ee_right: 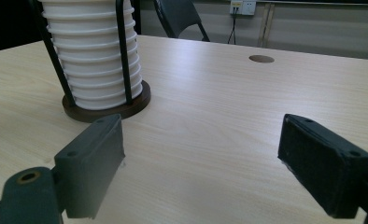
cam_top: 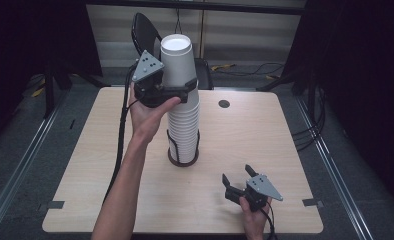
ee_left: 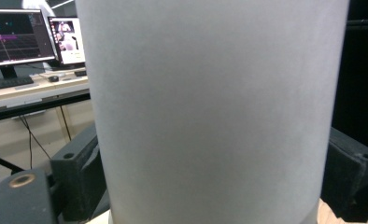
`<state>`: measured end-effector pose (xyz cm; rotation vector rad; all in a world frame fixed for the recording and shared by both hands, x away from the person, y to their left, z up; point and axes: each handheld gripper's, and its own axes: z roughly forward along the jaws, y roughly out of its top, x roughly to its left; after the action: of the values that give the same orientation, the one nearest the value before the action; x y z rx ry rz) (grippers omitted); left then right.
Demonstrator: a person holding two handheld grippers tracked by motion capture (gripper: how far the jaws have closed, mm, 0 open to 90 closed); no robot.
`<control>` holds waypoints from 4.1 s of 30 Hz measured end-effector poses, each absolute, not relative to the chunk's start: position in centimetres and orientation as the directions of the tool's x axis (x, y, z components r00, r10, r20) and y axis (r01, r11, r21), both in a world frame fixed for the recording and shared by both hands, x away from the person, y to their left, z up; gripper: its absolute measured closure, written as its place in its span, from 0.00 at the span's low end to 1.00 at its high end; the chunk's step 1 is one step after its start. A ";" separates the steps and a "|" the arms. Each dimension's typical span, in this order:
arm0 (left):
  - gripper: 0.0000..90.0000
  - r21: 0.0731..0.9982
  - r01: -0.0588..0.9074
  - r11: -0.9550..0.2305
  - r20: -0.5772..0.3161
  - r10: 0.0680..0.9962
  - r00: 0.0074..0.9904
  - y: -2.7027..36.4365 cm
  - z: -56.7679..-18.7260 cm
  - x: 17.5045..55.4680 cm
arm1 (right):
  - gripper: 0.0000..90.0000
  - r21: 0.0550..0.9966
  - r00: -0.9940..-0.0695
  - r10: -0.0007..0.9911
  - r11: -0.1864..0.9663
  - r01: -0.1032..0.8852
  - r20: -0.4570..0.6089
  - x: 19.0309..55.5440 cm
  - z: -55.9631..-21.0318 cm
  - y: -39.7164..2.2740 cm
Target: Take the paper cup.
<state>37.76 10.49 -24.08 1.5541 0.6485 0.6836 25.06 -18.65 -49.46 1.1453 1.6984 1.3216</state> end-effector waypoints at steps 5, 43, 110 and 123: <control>0.13 0.998 -0.008 -0.056 0.047 0.752 0.657 10.7 -23.7 37.7 | 0.15 0.970 -0.373 0.928 0.092 0.227 -0.001 25.0 -49.5 -18.7; 0.13 0.990 -0.110 0.086 0.003 0.776 0.631 14.2 -20.6 35.9 | 0.15 0.970 -0.371 0.929 0.094 0.225 -0.004 25.0 -49.5 -18.7; 0.12 0.962 0.268 0.052 -0.208 0.775 0.596 16.9 -38.4 28.6 | 0.38 0.974 -0.622 0.782 0.172 0.145 -0.046 24.6 -48.9 -10.4; 0.12 0.923 0.359 0.142 -0.350 0.702 0.621 16.0 -41.4 27.0 | 0.44 0.988 -0.687 0.725 0.136 0.074 -0.048 24.5 -48.5 -8.6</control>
<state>26.98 15.96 -41.36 1.4657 0.9470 0.3104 24.50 -8.58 -48.48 0.7656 1.8862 1.5930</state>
